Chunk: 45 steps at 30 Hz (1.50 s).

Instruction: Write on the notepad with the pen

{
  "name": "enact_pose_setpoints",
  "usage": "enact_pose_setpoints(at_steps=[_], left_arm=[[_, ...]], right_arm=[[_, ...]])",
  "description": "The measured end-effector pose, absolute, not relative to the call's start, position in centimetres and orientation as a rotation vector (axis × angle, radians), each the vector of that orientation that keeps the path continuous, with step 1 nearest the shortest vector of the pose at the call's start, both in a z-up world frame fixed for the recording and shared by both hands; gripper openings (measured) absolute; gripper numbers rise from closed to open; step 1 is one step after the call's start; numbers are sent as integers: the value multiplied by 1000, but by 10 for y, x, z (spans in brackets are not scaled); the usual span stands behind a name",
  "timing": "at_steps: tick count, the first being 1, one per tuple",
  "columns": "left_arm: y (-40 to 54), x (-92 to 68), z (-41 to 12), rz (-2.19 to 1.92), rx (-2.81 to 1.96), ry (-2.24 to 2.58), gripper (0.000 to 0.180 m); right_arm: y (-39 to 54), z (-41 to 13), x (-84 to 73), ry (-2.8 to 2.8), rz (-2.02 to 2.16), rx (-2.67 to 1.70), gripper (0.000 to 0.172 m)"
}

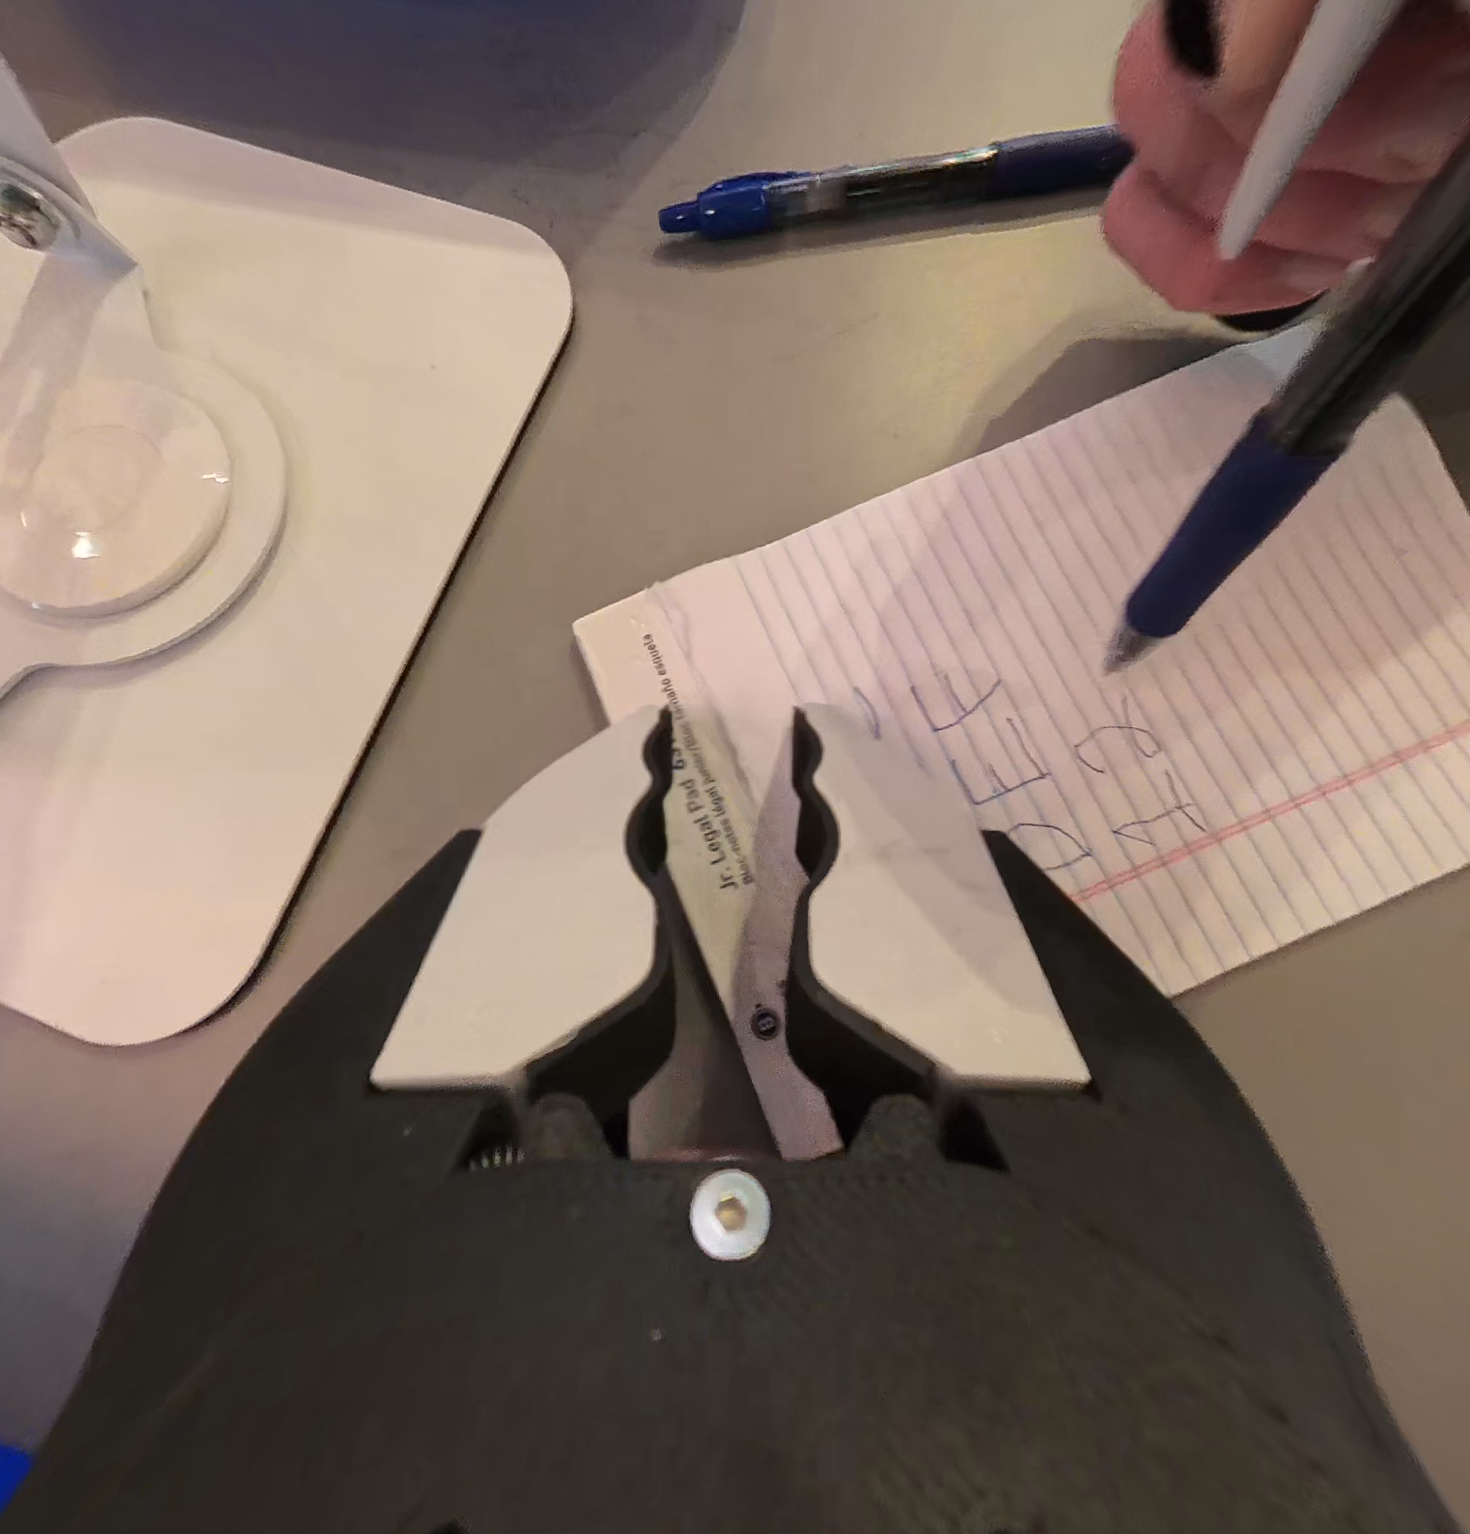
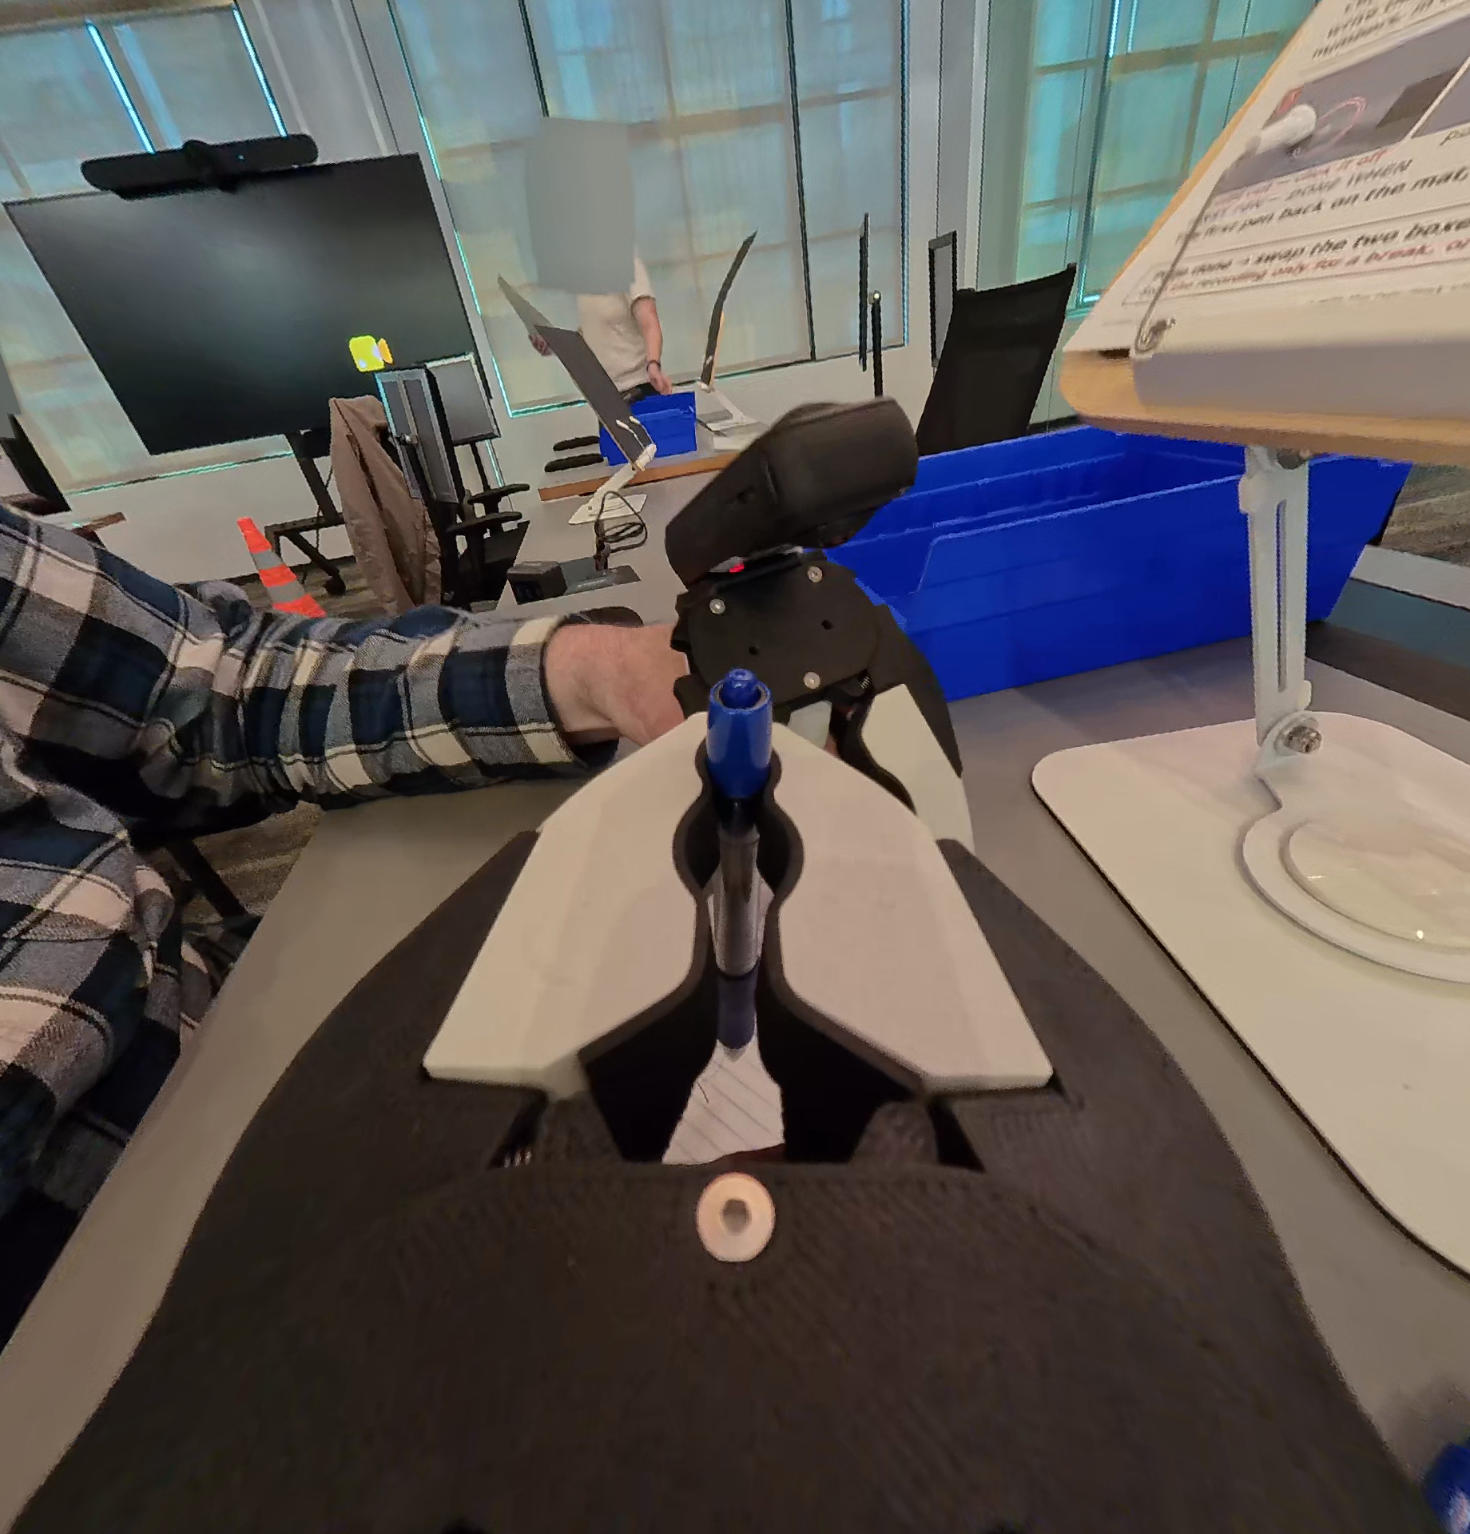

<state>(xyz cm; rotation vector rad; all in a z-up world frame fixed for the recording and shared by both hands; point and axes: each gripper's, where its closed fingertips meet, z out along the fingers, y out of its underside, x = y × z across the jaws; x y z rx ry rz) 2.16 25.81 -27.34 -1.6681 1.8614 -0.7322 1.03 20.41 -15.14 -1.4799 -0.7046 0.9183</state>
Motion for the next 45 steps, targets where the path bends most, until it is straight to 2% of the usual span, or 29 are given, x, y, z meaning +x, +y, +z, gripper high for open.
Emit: enact_pose_setpoints(at_steps=[5, 14, 21, 30, 38, 45], left_arm=[[276, 18, -264, -706, -1712, 1744, 45], [277, -60, -192, -718, -1647, 1377, 50], [285, -169, -125, -833, -1652, 996, 46], [259, -150, -170, -815, -1706, 1106, 48], [279, -172, -150, -852, -1670, 1004, 50], [280, -115, -194, -864, -1702, 1174, 49]], right_arm=[[204, -129, 11, -712, 904, -1437, 5], [190, -100, 21, -686, 881, -1381, 4], [182, -68, 16, -693, 858, -1319, 5], [182, -64, -2, -704, 879, -1308, 5], [198, -80, 3, -662, 917, -1329, 5], [208, -82, 17, -650, 844, -1375, 4]])
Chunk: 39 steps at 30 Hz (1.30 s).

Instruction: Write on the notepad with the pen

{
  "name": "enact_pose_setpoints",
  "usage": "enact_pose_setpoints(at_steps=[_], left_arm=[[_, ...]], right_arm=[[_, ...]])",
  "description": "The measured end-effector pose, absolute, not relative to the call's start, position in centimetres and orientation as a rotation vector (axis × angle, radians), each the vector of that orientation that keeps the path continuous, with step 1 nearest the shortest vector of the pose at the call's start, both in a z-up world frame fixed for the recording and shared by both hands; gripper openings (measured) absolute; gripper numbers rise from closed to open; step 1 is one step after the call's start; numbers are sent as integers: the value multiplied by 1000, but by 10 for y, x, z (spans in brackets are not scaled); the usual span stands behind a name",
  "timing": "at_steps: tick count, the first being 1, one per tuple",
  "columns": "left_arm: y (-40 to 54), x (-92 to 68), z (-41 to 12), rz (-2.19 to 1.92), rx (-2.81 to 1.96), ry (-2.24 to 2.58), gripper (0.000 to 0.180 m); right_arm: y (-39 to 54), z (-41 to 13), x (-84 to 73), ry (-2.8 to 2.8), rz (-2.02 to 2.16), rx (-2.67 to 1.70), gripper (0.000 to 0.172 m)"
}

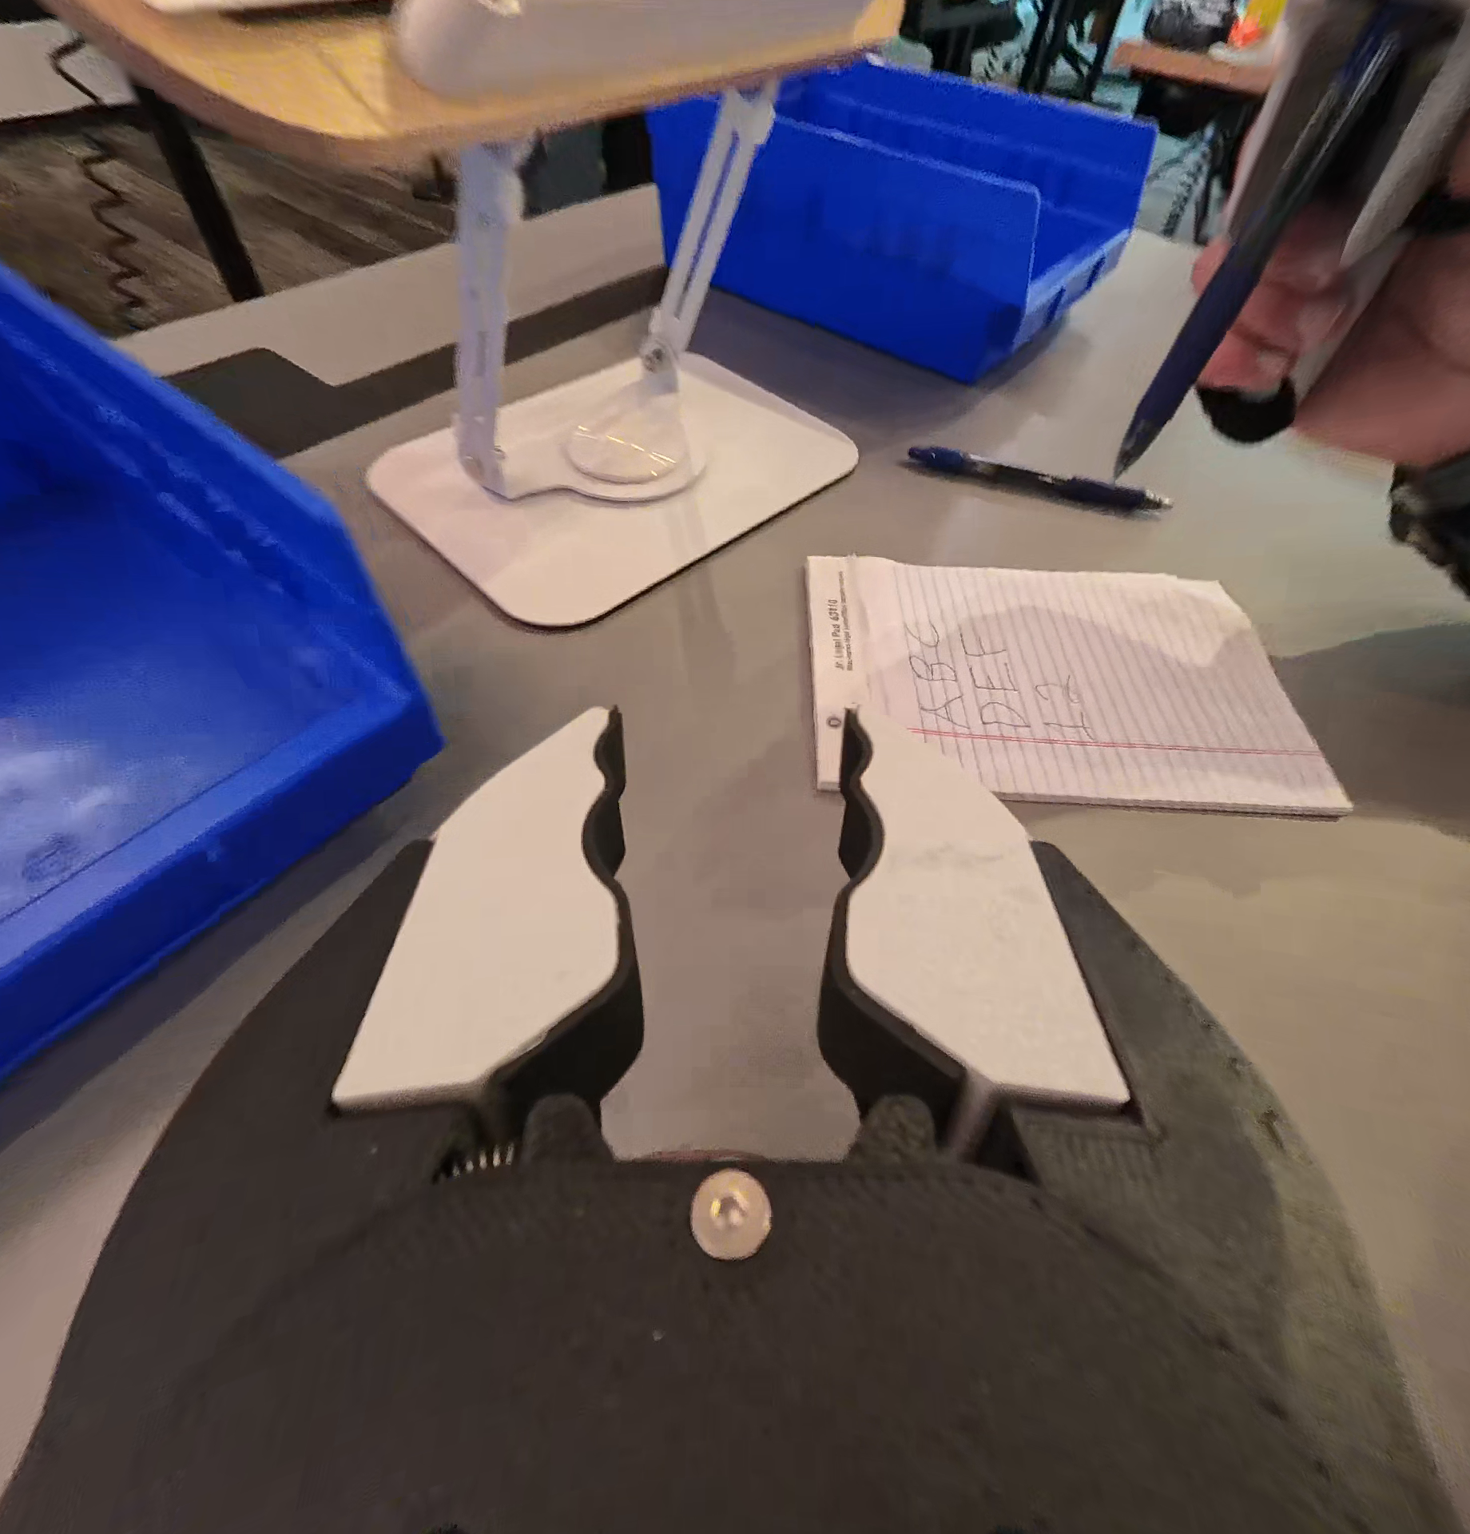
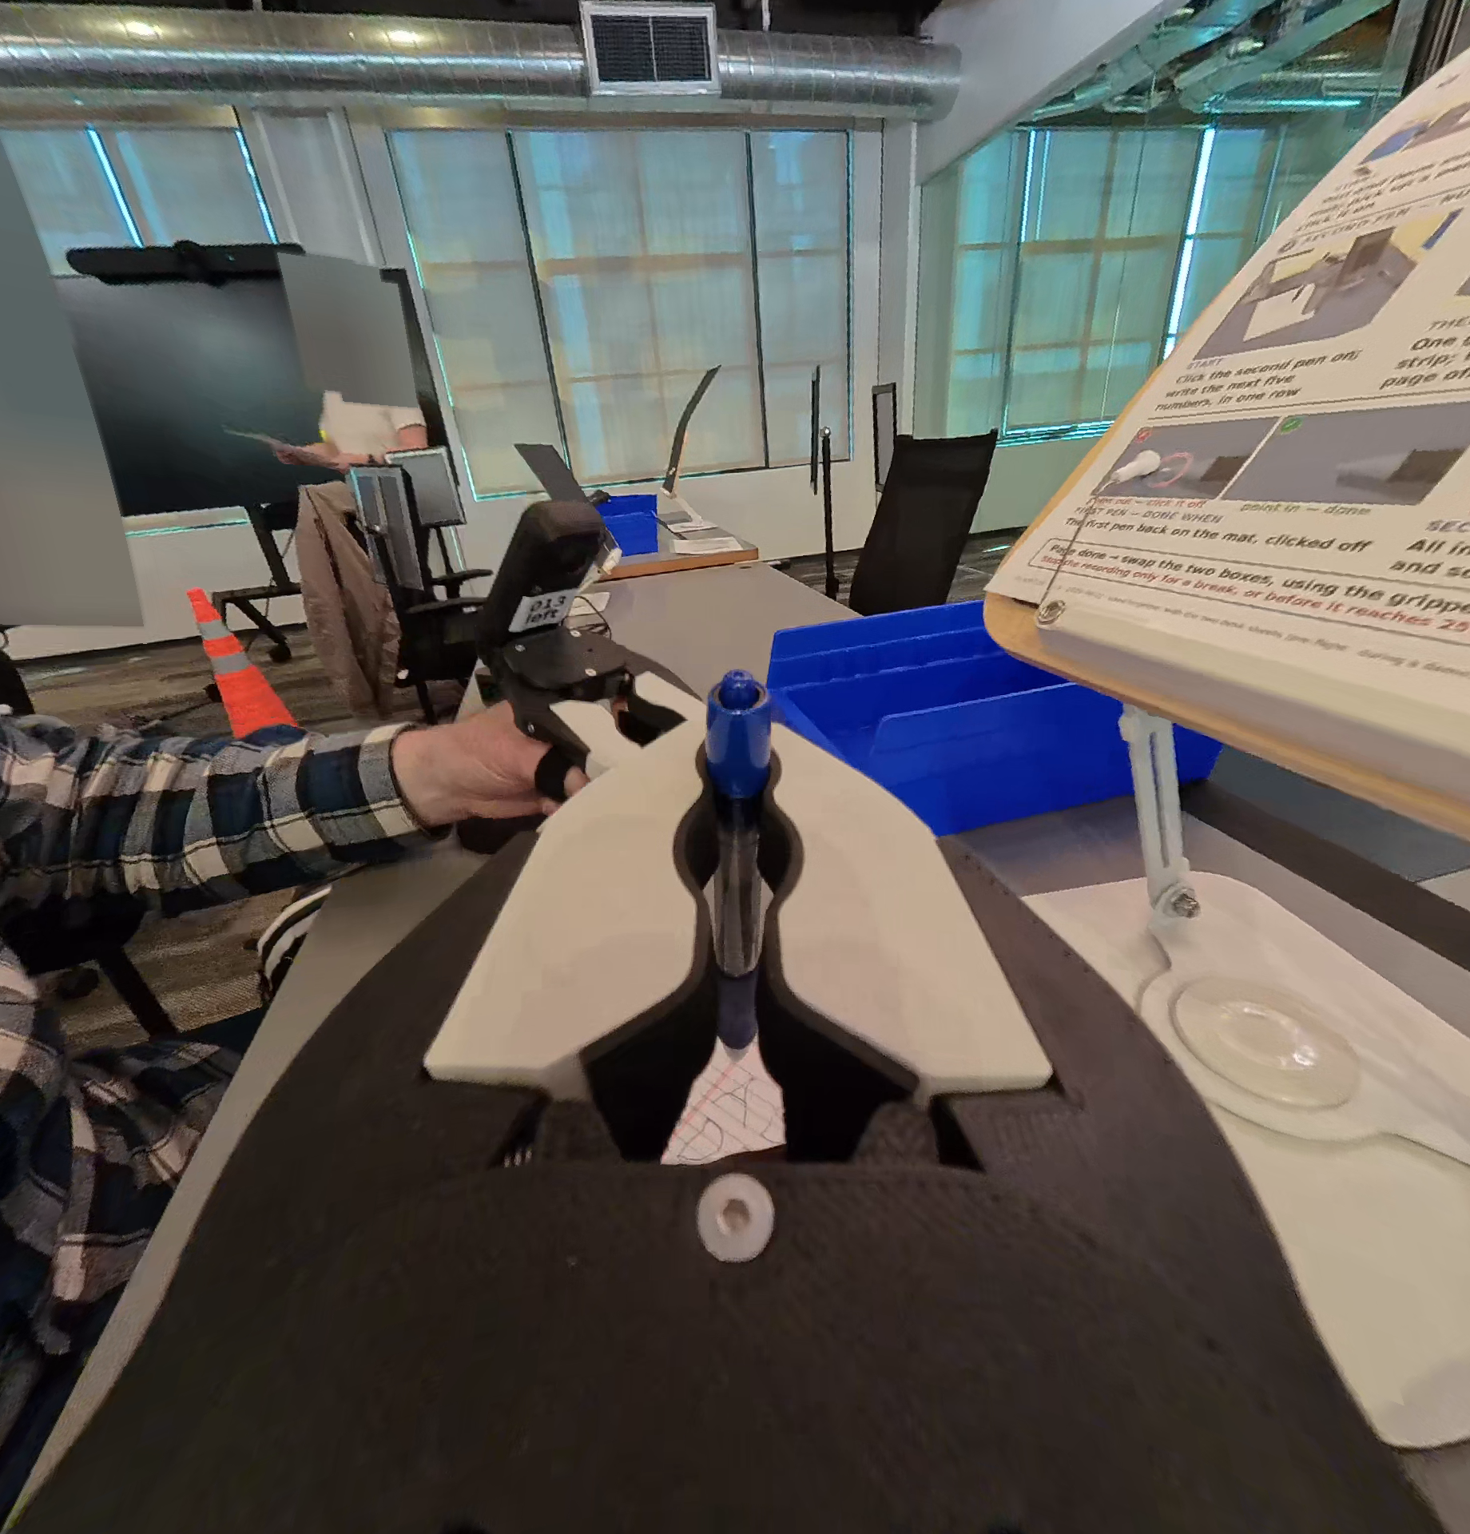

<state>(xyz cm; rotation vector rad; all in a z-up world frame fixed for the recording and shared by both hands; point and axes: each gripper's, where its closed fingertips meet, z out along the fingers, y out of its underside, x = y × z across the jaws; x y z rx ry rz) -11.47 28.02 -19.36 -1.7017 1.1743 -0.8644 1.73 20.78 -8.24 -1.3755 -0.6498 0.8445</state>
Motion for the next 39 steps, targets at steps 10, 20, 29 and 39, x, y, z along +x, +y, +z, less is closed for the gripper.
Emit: enact_pose_setpoints(at_steps=[10, 20, 29, 39], left_arm=[[274, -32, -245, -772, -1746, 1593, 52], [263, 0, -267, -804, -1764, 1709, 41], [266, -2, -275, -726, -1774, 1747, 48], [274, 0, -274, -715, -1781, 1715, 43]], right_arm=[[211, -108, 26, -631, 830, -1466, 4], [211, -150, 5, -669, 867, -1525, 5], [207, -156, 4, -690, 856, -1500, 5], [209, -151, 8, -658, 833, -1492, 4]])
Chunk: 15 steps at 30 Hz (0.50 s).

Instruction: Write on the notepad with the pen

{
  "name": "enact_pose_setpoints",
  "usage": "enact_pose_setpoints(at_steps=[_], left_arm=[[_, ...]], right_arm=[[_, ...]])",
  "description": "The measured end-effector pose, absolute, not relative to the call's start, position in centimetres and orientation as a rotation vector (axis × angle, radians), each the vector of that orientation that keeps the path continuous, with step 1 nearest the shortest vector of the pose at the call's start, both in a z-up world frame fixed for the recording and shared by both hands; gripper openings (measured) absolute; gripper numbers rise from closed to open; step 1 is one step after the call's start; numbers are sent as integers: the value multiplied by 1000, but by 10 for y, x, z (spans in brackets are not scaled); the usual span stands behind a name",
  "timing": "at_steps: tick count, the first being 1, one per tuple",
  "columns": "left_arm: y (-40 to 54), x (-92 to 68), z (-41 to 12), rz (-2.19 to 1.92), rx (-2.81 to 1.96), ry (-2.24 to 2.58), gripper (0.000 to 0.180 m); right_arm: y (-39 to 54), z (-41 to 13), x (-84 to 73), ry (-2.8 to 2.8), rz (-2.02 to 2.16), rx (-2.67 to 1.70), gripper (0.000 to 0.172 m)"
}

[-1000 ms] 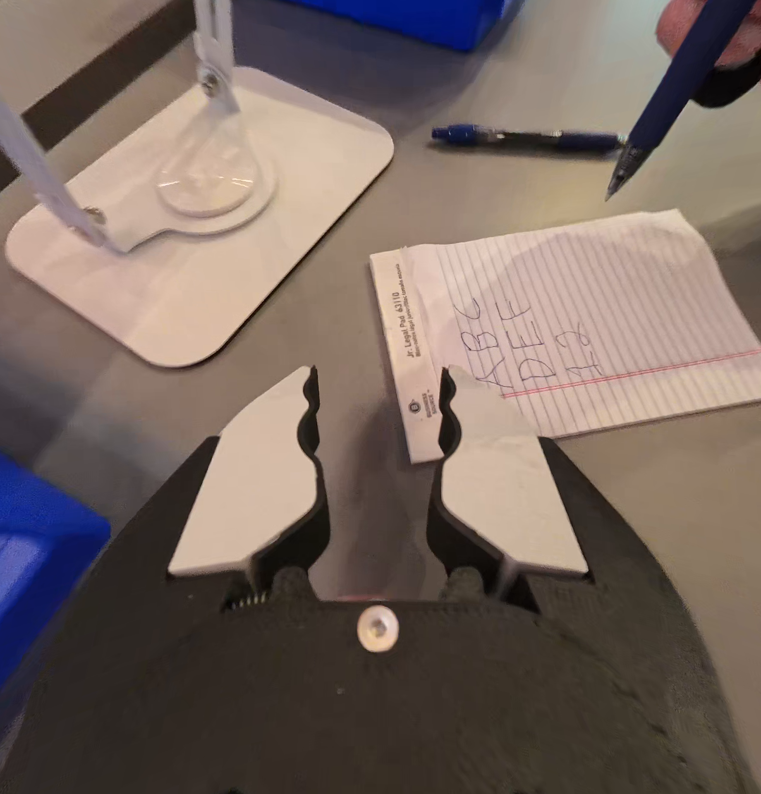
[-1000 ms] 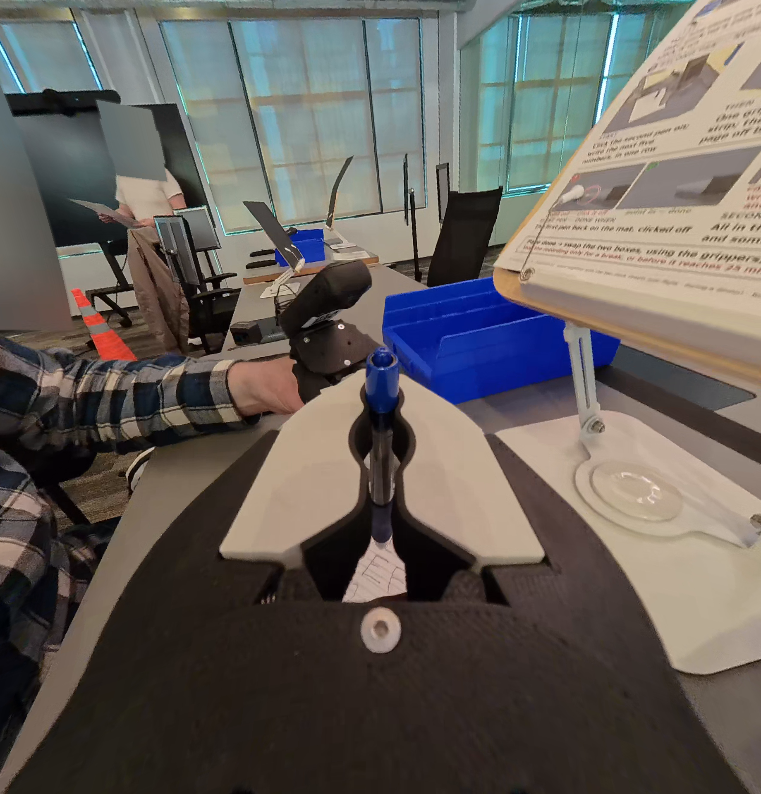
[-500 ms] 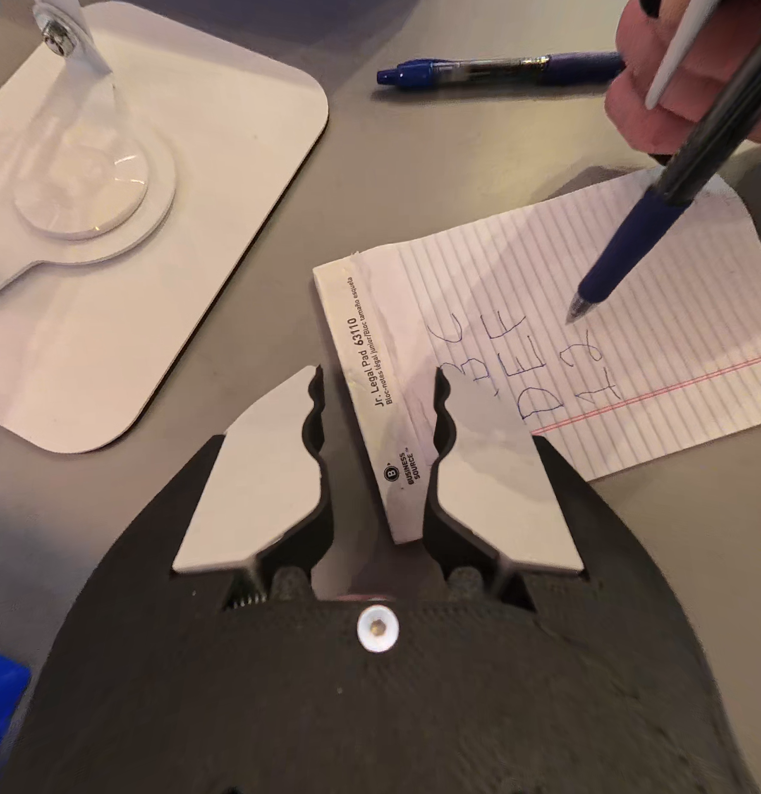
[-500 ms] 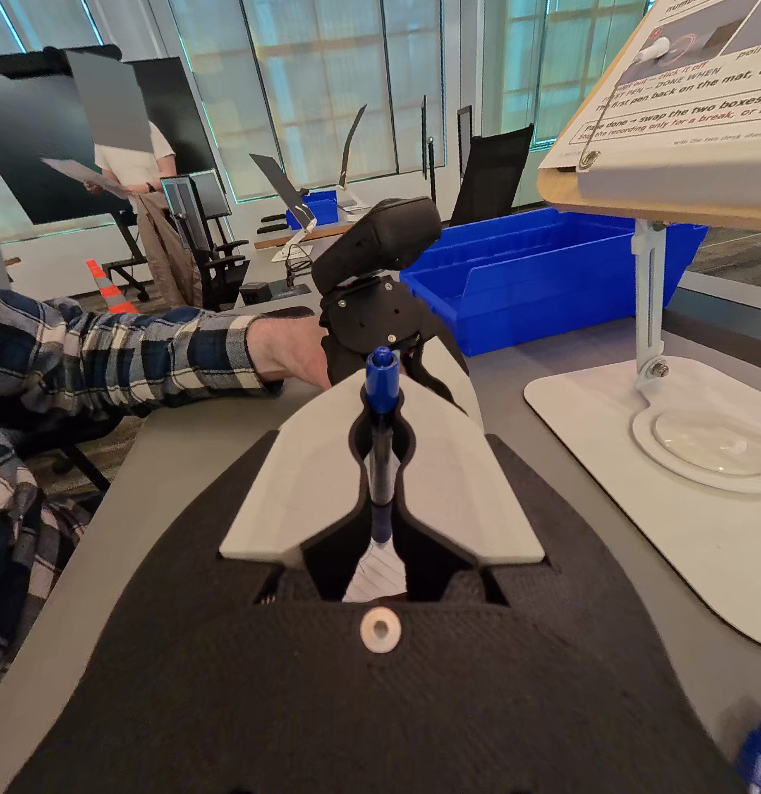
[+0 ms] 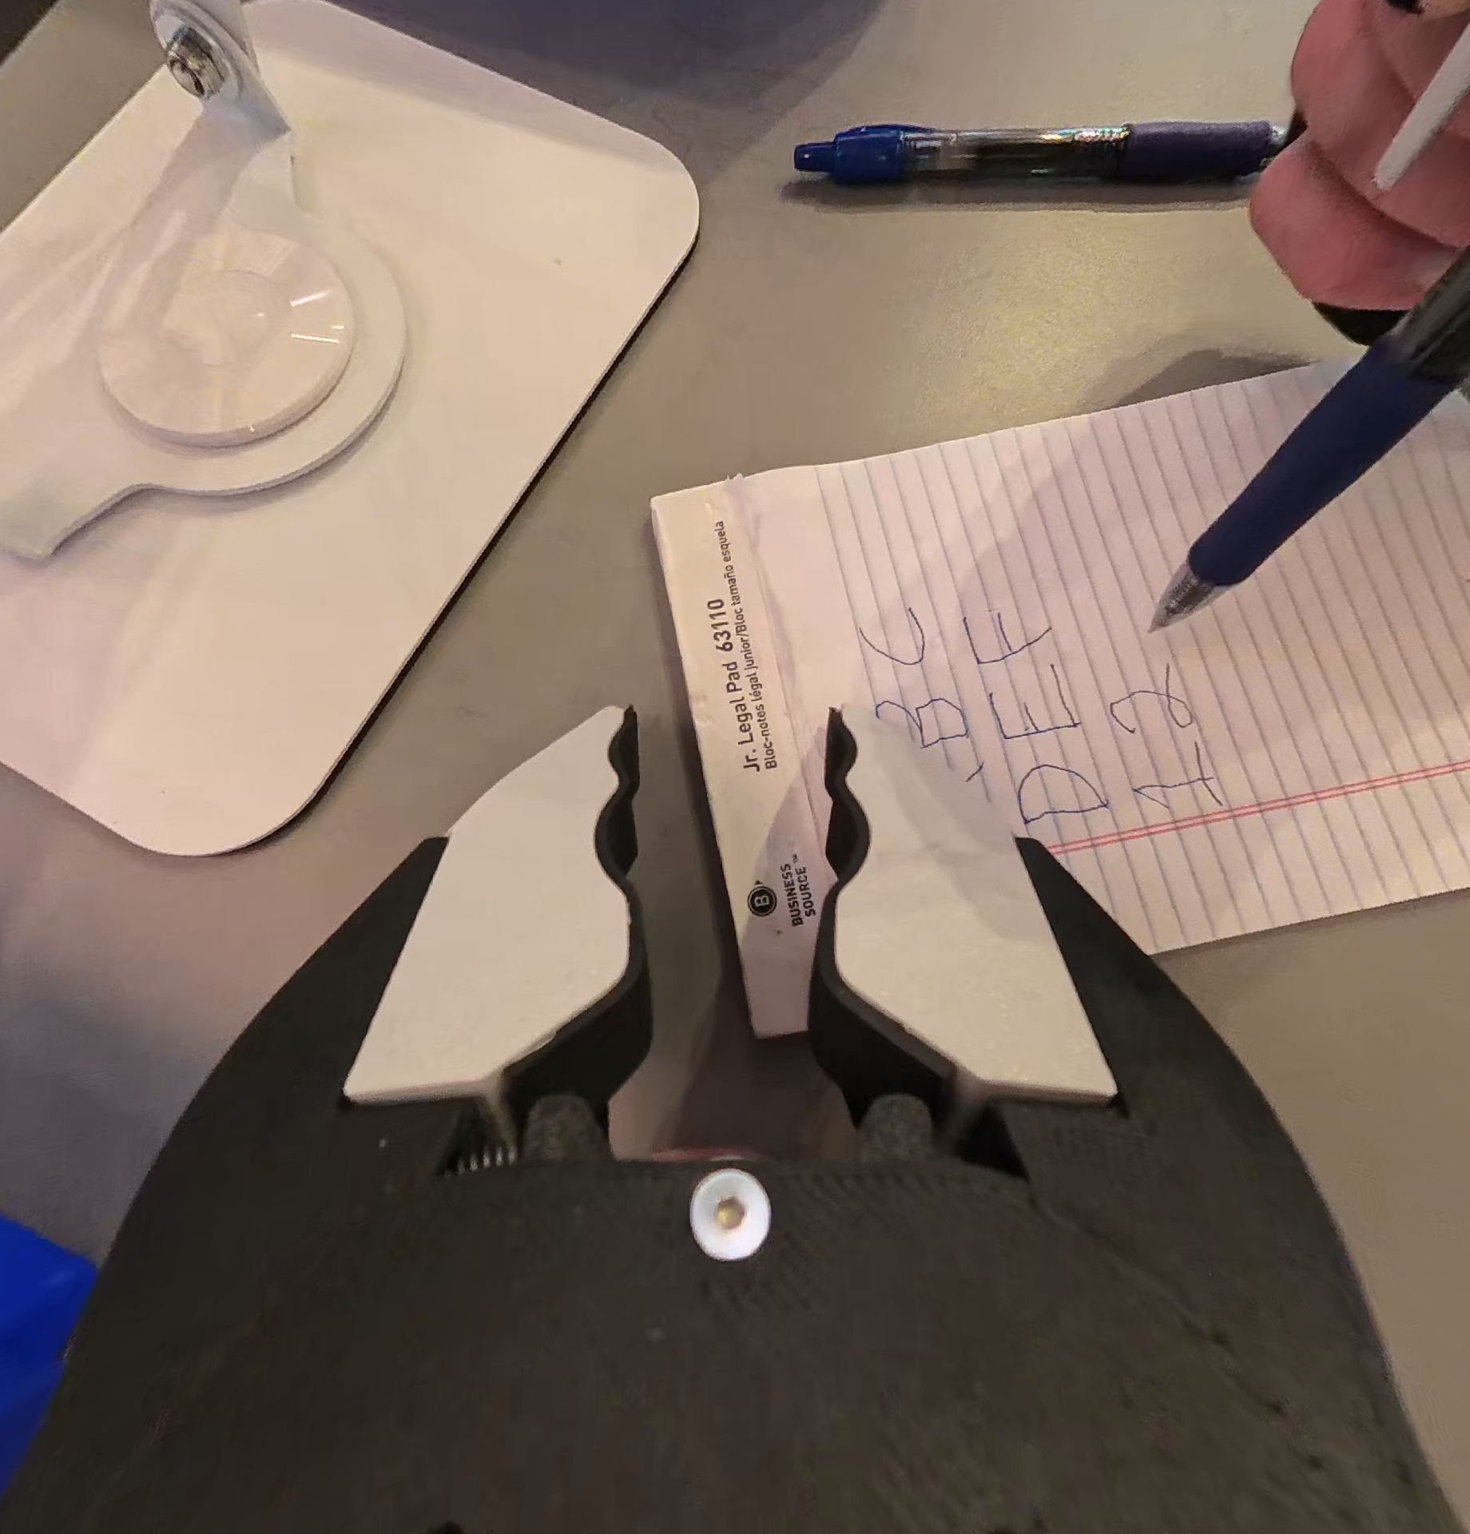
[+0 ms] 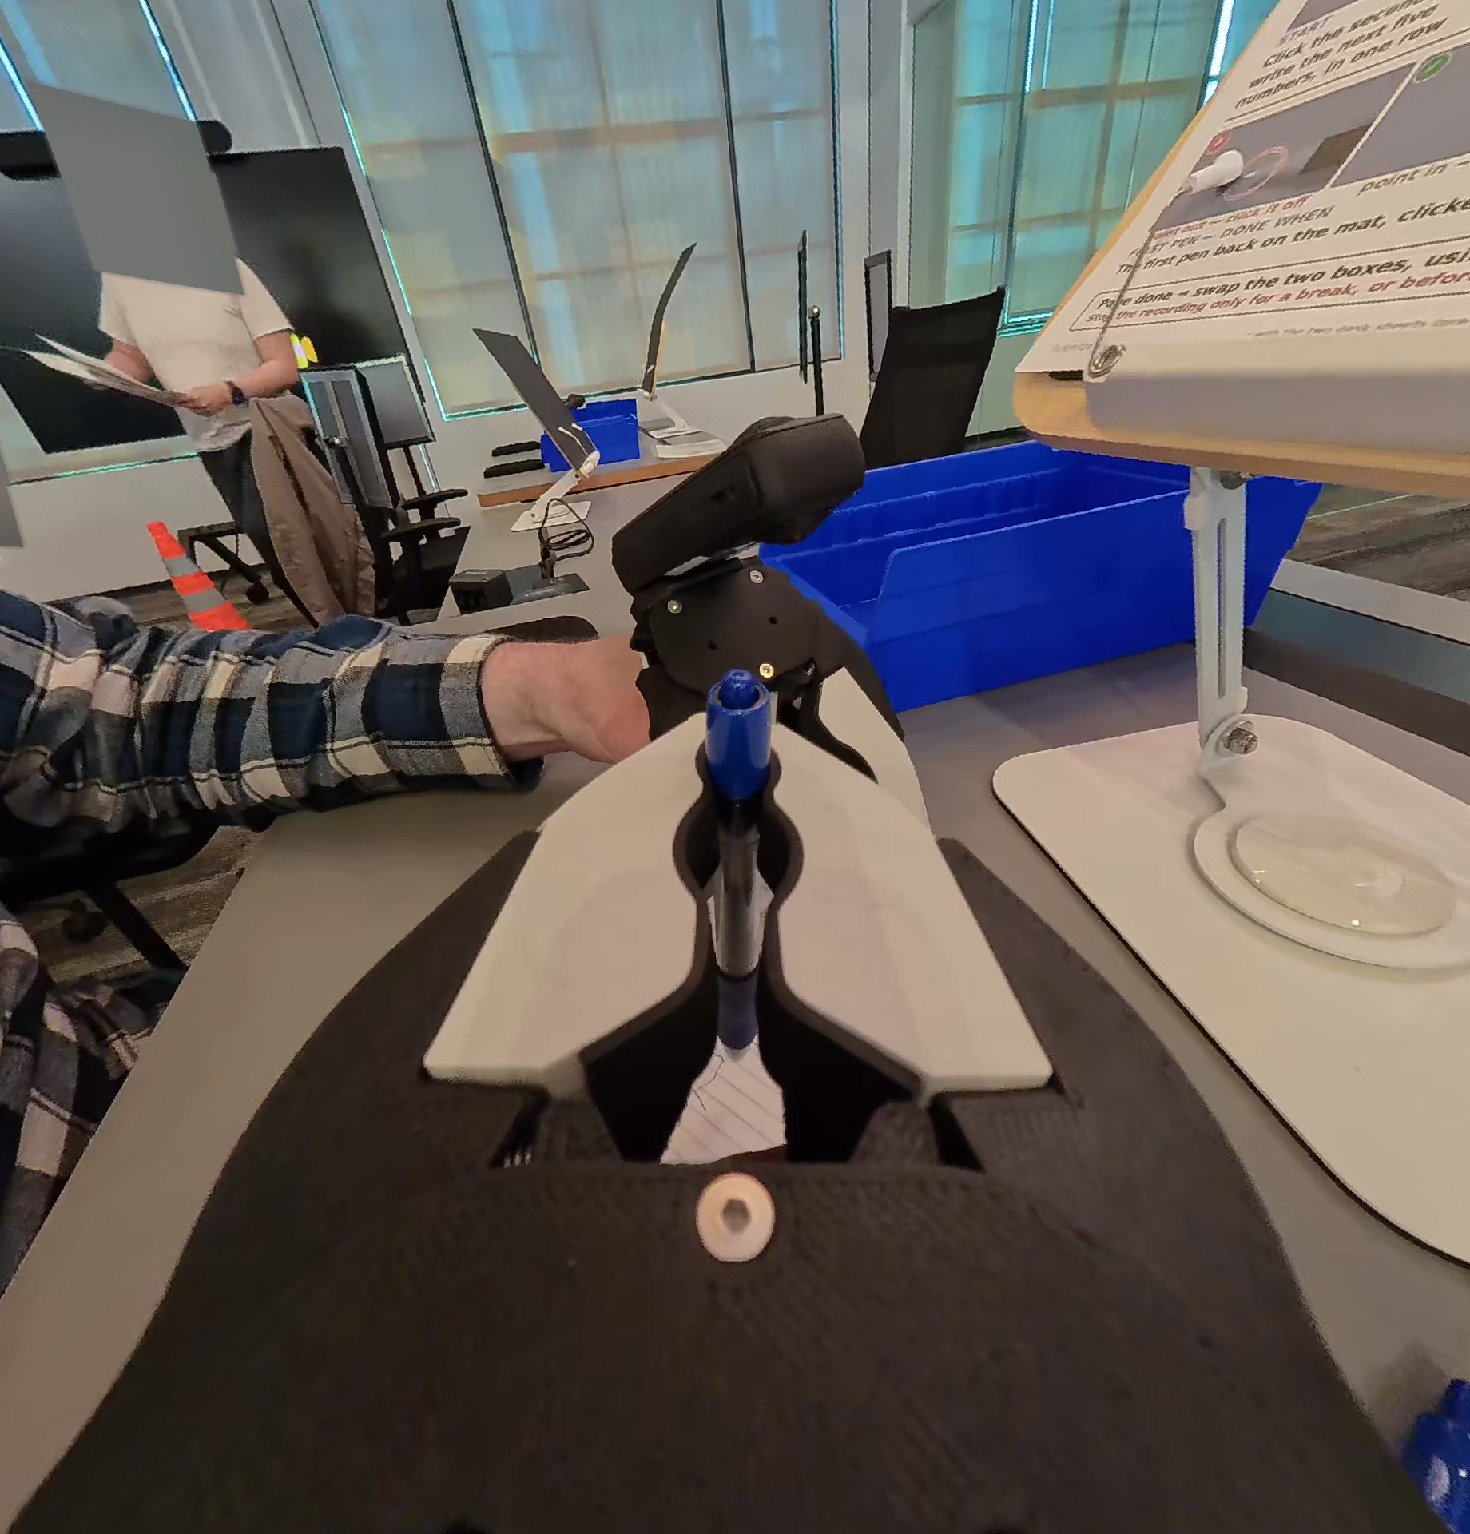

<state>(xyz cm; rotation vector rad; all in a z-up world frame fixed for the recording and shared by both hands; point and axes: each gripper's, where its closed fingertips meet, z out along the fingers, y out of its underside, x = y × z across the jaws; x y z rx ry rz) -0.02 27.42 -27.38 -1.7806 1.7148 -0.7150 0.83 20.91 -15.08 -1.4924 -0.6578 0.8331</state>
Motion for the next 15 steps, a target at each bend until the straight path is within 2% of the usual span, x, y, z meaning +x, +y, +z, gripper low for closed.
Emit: enact_pose_setpoints(at_steps=[4, 15], left_arm=[[274, 0, -273, -756, -1798, 1711, 53], [273, 1, -277, -773, -1827, 1734, 53]], right_arm=[[207, -147, 12, -651, 812, -1489, 4], [205, -149, 4, -696, 755, -1480, 4]])
